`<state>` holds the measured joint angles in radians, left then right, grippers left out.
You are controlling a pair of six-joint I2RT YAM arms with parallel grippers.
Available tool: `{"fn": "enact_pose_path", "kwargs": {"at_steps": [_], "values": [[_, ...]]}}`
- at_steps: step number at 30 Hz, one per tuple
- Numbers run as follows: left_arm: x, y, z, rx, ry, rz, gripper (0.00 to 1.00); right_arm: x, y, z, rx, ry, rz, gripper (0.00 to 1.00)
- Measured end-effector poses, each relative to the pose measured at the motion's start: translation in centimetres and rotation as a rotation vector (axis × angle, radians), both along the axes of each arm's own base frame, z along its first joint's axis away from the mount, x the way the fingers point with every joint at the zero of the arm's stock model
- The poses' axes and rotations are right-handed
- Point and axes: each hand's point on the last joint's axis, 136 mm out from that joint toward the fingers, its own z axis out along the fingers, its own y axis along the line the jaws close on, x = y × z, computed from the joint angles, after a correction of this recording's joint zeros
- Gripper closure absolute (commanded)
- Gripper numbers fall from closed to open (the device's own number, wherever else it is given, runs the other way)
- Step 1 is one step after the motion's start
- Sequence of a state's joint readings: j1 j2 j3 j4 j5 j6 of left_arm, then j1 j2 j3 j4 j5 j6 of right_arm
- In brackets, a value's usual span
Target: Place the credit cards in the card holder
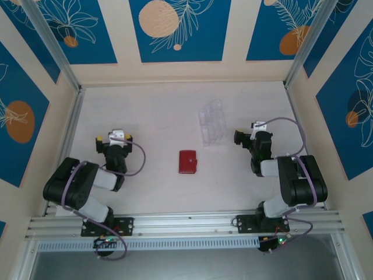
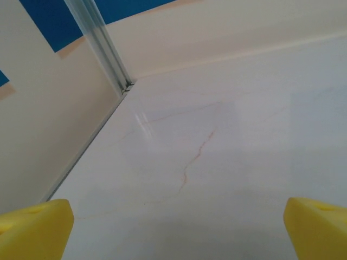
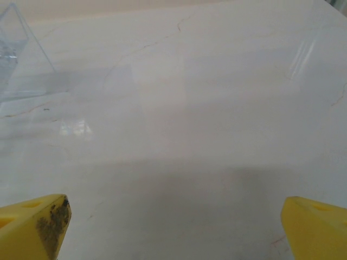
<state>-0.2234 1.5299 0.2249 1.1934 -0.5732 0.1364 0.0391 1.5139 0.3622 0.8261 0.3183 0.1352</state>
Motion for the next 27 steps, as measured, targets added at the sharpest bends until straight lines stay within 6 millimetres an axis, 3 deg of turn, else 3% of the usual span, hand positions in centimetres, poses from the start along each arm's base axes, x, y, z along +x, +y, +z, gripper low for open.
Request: {"fn": "enact_pose_path", "kwargs": {"at_steps": [3, 5, 10, 27], "values": [[0.8, 1.2, -0.1, -0.078, -0.013, -0.029, 0.00, 0.1, 0.7, 0.0, 0.010, 0.002, 0.039, 0.01], [1.5, 1.4, -1.3, -0.116, 0.040, -0.050, 0.00, 0.2, 1.1, 0.2, 0.016, -0.003, 0.061, 0.01], [3.2, 0.1, -1.2, -0.160, 0.072, -0.118, 0.00, 0.5, 1.5, 0.5, 0.046, -0.008, 0.107, 0.01], [3.1, -1.0, -2.3, -0.178, 0.122, -0.178, 0.00, 0.6, 2.0, 0.8, 0.062, -0.013, 0.143, 0.01]]}}
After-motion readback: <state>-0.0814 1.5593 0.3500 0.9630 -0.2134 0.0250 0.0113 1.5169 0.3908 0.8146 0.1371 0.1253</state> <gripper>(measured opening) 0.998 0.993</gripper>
